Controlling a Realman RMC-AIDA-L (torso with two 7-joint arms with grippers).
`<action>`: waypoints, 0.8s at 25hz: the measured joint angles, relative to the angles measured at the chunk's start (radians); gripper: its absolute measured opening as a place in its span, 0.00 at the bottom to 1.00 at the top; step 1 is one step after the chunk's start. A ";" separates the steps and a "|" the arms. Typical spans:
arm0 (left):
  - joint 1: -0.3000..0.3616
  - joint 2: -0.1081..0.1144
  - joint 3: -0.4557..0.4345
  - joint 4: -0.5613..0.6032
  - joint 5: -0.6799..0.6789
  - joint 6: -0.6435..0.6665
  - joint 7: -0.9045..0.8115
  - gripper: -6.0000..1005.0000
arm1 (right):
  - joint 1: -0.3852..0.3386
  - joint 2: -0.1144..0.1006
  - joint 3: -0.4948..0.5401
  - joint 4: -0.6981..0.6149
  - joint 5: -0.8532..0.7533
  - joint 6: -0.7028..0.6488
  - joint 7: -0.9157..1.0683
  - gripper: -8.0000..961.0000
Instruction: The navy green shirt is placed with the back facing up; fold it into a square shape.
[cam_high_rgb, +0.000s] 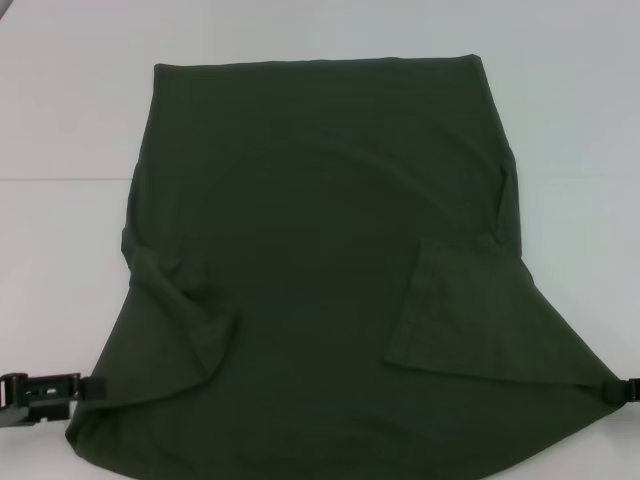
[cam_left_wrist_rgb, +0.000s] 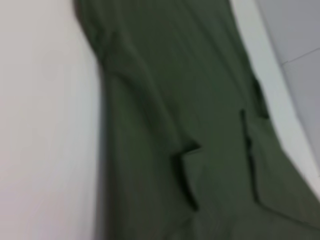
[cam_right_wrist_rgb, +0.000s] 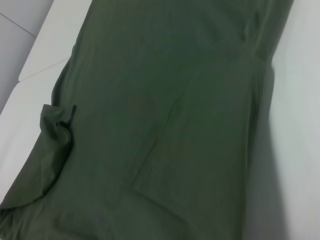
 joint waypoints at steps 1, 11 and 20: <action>-0.004 0.001 0.001 0.008 0.021 -0.006 -0.003 0.89 | 0.000 0.000 0.000 0.000 0.000 0.000 -0.002 0.05; -0.037 0.005 0.009 0.013 0.159 -0.073 -0.050 0.89 | -0.001 0.001 0.001 0.000 0.000 -0.001 -0.007 0.05; -0.047 0.000 0.018 0.010 0.160 -0.095 -0.052 0.89 | 0.002 0.001 0.001 0.000 -0.001 -0.001 -0.006 0.05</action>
